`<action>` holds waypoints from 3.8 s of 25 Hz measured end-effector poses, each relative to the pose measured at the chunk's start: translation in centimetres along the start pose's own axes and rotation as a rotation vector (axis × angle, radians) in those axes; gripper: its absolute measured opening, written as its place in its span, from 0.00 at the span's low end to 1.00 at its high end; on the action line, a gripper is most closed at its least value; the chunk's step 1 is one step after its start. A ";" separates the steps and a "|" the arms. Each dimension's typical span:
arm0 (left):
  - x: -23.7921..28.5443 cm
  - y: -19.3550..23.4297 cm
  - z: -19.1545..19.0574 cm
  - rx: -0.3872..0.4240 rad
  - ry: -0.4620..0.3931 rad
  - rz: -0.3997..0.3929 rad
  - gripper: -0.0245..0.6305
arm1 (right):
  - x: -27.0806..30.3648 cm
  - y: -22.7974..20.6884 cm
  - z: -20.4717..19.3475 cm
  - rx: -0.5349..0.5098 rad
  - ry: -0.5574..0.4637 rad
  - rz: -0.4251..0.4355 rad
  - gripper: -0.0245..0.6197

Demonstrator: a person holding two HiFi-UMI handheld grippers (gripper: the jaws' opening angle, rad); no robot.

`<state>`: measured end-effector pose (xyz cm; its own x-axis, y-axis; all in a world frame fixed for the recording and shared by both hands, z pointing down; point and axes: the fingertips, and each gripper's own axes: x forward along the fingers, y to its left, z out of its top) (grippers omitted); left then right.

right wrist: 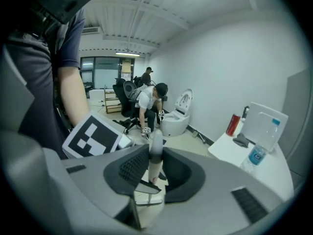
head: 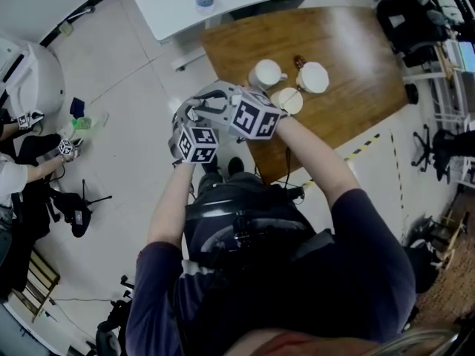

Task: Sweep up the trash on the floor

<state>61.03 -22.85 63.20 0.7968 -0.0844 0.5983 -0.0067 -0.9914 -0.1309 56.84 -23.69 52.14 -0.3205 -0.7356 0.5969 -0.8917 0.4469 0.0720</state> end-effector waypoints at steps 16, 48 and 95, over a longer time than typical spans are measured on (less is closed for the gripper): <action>0.0 -2.5 0.7 0.112 -0.069 -0.151 0.20 | -3.3 -2.7 -4.8 0.050 0.140 -0.088 0.21; 1.1 -3.4 2.2 0.067 -0.064 -0.293 0.19 | -8.8 -5.0 -11.5 0.206 0.239 -0.433 0.35; -39.4 4.4 4.6 -0.296 -0.393 0.458 0.04 | -7.6 13.5 11.1 -0.032 -0.297 0.007 0.20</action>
<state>32.42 -23.43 35.45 0.8342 -0.5162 0.1940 -0.5177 -0.8543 -0.0471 43.66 -17.69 39.73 -0.4105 -0.8469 0.3380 -0.8801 0.4650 0.0962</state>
